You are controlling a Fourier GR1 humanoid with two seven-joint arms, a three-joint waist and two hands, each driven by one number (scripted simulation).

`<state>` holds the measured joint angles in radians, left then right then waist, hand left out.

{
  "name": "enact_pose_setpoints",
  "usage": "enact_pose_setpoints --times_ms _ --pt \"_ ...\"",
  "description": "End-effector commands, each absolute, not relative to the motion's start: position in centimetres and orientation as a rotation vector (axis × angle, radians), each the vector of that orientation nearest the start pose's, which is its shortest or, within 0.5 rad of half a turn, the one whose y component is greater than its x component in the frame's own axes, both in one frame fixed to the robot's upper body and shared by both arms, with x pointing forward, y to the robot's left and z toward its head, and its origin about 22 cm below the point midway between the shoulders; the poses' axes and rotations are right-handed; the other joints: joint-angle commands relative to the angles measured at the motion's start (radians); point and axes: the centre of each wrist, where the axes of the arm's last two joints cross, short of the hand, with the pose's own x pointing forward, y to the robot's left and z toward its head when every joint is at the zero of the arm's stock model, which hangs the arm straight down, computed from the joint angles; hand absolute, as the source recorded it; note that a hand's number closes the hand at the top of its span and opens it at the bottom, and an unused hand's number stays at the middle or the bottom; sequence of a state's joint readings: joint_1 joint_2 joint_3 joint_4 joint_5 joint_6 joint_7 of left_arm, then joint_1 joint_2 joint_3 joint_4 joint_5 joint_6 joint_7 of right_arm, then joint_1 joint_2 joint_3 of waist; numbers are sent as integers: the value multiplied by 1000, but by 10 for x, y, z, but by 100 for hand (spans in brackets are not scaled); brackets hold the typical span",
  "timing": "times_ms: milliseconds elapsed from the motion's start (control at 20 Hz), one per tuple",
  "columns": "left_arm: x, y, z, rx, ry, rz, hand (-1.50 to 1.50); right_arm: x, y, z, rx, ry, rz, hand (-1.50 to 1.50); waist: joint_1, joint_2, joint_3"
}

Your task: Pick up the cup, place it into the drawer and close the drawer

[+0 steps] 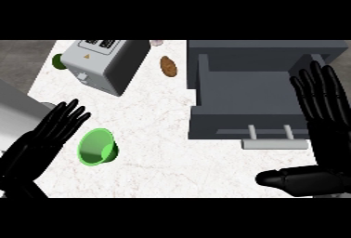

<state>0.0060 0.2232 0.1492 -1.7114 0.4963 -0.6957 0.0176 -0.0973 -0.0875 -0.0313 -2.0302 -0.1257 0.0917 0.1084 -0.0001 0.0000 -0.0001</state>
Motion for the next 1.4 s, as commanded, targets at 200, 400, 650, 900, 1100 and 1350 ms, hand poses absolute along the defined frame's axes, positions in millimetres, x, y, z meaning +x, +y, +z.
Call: enact_pose_setpoints --times_ms 200,400,650,900,1100,1350 --pt "231 331 11 -539 -1713 -313 -150 232 -234 137 131 -2026 113 -150 1 0 0" --pt "254 333 9 -515 -1716 -314 -150 224 -238 135 152 -2025 125 -150 -1 0 0" --pt "262 333 -8 -484 -1699 -327 -150 229 -243 146 138 -2000 129 -150 -1 0 0" --pt "275 327 -51 -492 -1649 -345 -150 230 -247 134 162 -2023 139 -150 -6 2 0" --pt "253 353 -67 -496 -1652 -329 -150 227 -241 158 158 -2011 130 -150 -2 1 -1" --pt "265 360 -81 -462 -1664 -303 -150 241 -243 135 129 -2005 132 -150 -6 3 -1"
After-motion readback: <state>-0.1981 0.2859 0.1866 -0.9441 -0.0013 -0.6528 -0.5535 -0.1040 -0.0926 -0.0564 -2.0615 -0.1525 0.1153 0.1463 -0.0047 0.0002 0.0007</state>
